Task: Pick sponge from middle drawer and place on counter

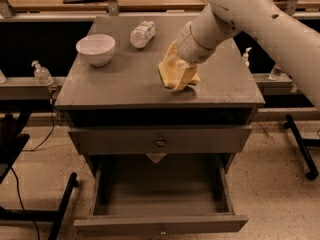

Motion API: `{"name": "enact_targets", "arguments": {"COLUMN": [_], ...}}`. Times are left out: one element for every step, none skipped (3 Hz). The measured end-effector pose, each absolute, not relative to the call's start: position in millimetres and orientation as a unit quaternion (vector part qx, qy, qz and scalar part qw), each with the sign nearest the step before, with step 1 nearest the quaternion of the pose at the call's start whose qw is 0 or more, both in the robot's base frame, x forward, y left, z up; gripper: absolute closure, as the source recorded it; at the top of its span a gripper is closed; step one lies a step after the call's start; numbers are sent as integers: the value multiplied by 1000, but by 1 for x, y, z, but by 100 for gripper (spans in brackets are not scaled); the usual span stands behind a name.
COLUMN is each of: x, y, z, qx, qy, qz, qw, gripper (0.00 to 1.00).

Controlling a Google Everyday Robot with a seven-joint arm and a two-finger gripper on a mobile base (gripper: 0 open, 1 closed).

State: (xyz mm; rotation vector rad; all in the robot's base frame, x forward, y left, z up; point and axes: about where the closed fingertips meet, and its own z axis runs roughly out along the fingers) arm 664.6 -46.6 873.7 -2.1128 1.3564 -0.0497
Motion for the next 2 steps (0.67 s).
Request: {"name": "enact_targets", "arguments": {"x": [664,664], "y": [-45,-43], "z": [872,869], "qx": [-800,-801], "qy": [515,513], "qz": [-16,-14], "qw": [309,308], "gripper": [81,51]}}
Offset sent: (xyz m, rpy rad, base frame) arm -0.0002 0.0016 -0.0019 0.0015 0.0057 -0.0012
